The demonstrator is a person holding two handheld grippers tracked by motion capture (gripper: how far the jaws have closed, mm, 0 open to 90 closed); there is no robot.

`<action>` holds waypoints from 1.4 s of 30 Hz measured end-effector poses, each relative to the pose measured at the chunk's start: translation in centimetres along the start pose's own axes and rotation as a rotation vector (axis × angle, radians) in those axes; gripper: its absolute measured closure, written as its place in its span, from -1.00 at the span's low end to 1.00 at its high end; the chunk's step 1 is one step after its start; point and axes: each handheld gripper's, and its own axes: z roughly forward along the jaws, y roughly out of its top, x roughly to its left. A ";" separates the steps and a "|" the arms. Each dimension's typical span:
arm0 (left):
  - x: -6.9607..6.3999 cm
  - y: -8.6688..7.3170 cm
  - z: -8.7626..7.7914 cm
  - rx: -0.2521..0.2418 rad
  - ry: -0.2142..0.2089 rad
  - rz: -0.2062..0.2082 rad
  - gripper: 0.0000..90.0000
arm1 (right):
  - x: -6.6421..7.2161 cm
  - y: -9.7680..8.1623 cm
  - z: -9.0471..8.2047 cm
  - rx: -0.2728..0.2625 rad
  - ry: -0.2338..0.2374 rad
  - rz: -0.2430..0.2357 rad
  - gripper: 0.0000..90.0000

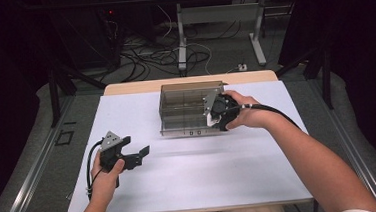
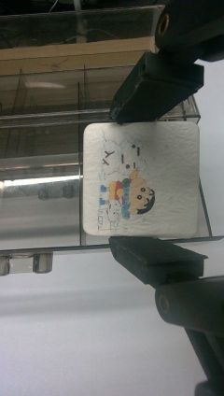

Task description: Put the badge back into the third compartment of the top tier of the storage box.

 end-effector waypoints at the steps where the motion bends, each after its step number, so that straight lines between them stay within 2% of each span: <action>1: 0.0 0.0 0.0 0.000 0.000 0.000 -0.66 | 0.0 0.0 0.0 0.000 0.000 0.000 -0.27; 5: 0.0 0.0 0.0 0.003 0.001 0.001 -0.66 | 0.0 0.0 0.0 0.001 -0.001 0.017 -0.27; 13: 0.0 0.0 -0.1 0.002 0.002 -0.003 -0.66 | 0.0 0.0 0.0 0.001 -0.001 0.017 -0.26; 14: 0.0 0.0 -0.1 0.002 0.002 -0.003 -0.66 | 0.0 0.1 -0.3 -0.007 -0.009 0.036 -0.26; 27: 0.0 0.0 0.0 -0.001 0.002 -0.004 -0.66 | 0.2 0.2 -0.6 -0.019 -0.001 0.051 -0.28; 40: 0.0 0.0 0.0 0.001 0.000 -0.007 -0.66 | 0.5 -0.2 -1.1 -0.066 -0.011 0.169 -0.33; 41: 0.0 0.0 0.0 -0.001 -0.001 -0.011 -0.66 | 0.6 -0.3 -1.1 -0.068 -0.009 0.191 -0.33; 42: 0.0 0.0 0.0 -0.002 0.000 -0.004 -0.66 | 0.5 -0.4 -1.1 -0.072 -0.011 0.191 -0.33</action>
